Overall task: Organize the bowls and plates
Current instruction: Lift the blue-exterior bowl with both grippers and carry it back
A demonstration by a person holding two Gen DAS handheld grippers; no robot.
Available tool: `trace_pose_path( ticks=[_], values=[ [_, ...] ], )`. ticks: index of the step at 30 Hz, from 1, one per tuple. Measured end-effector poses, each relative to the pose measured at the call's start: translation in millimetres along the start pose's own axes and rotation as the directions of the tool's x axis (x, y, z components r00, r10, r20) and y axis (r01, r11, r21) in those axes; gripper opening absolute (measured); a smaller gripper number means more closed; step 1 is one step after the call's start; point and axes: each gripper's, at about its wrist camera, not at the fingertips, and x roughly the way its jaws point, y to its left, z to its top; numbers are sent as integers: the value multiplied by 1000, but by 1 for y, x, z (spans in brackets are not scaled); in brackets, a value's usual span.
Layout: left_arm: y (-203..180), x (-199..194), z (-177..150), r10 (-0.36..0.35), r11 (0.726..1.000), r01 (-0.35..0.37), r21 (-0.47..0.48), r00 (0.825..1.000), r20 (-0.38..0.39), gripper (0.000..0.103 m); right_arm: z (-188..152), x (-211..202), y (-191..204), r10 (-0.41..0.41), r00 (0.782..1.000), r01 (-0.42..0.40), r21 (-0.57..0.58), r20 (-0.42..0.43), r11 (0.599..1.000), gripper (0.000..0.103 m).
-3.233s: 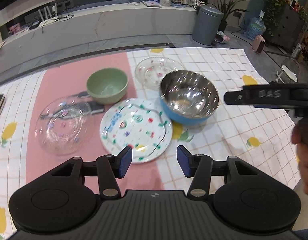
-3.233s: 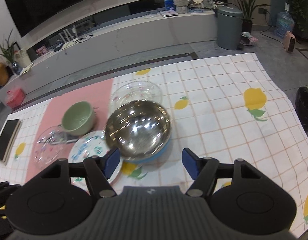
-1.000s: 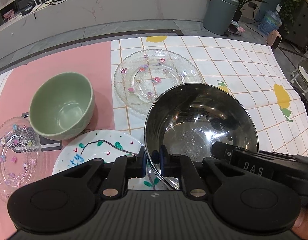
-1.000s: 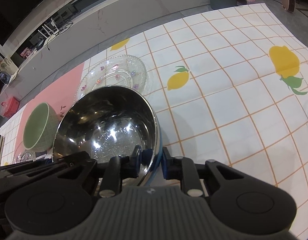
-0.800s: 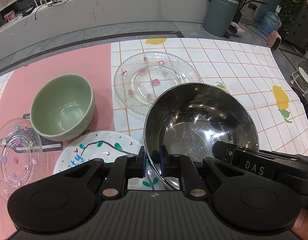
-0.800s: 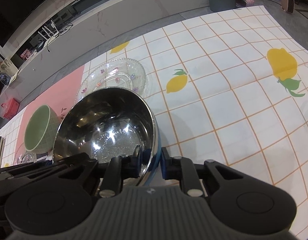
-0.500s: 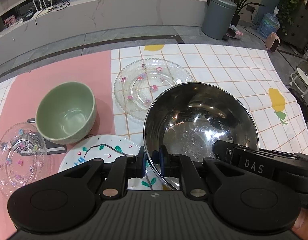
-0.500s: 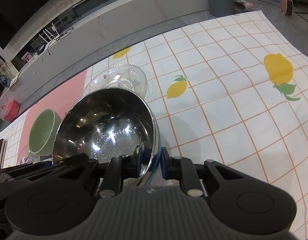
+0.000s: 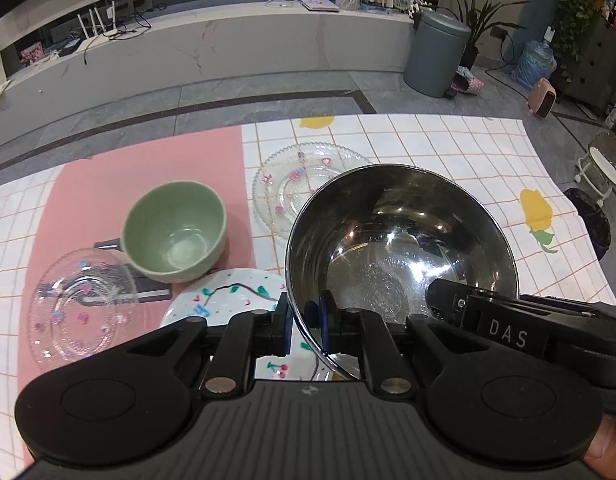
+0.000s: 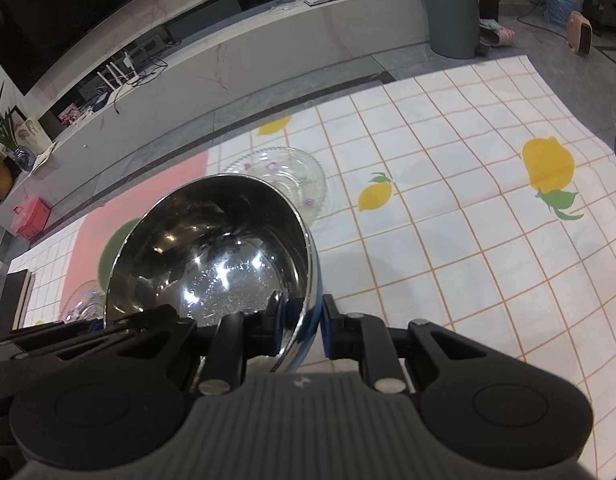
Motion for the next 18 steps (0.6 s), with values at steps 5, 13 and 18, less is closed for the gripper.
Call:
trace_pose_path(
  ticks=[5,13,18],
  values=[
    [9,-20,-8,10,1000,-9,-19,1000,19,15,-8,-19,16,9,1000,-9,-35,9,999,17],
    [28,-46,-32,15,997,-14,-70,1000,15,16,-29,-40,46,13,1000,-13,-117,-3,993,17],
    [40,-66,-45,25,996,-23,-86,999,26,16,-46,-56,63,31,999,-32,-168,-4,985,17]
  ],
)
